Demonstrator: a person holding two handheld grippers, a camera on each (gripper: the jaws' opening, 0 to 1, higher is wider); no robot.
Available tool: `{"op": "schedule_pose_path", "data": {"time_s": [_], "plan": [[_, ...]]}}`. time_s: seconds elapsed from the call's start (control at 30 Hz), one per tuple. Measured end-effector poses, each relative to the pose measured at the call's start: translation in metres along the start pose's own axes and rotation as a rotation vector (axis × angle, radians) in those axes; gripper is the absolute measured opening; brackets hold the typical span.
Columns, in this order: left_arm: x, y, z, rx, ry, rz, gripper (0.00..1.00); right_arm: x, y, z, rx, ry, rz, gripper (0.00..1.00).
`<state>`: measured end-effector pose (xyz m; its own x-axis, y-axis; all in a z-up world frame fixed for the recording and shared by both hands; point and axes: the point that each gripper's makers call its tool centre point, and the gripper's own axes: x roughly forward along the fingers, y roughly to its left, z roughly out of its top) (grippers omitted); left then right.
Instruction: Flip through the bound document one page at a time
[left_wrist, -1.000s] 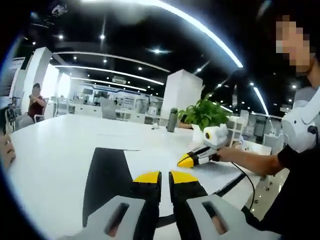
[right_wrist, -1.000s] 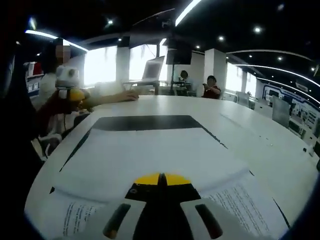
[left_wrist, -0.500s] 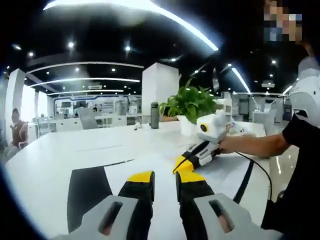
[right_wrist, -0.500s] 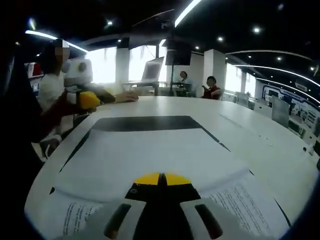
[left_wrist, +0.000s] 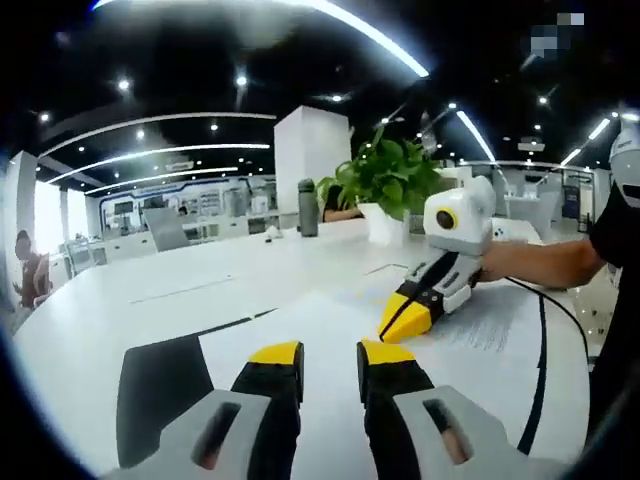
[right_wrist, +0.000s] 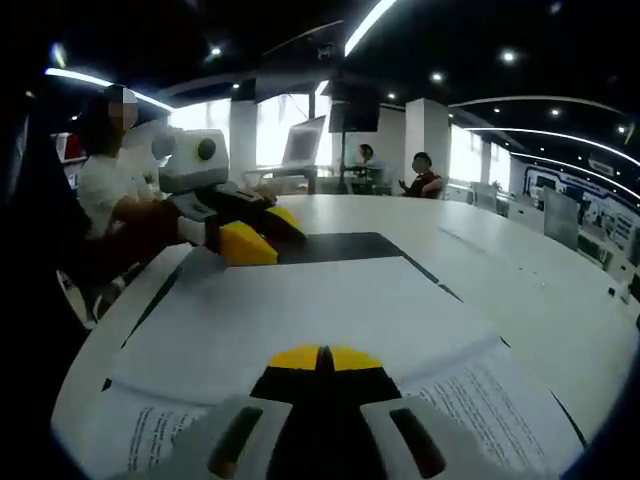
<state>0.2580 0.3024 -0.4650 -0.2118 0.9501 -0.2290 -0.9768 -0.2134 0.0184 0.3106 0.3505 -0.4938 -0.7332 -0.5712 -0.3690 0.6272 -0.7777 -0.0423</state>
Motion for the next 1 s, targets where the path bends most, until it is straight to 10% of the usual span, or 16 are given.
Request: {"op": "schedule_pose_path", "data": {"time_s": [1.0], "plan": [[0.021,0.000,-0.038,0.032,0.123,0.005,0.10,-0.002,0.001,-0.001,-0.014,0.064,0.003,0.04]]}}
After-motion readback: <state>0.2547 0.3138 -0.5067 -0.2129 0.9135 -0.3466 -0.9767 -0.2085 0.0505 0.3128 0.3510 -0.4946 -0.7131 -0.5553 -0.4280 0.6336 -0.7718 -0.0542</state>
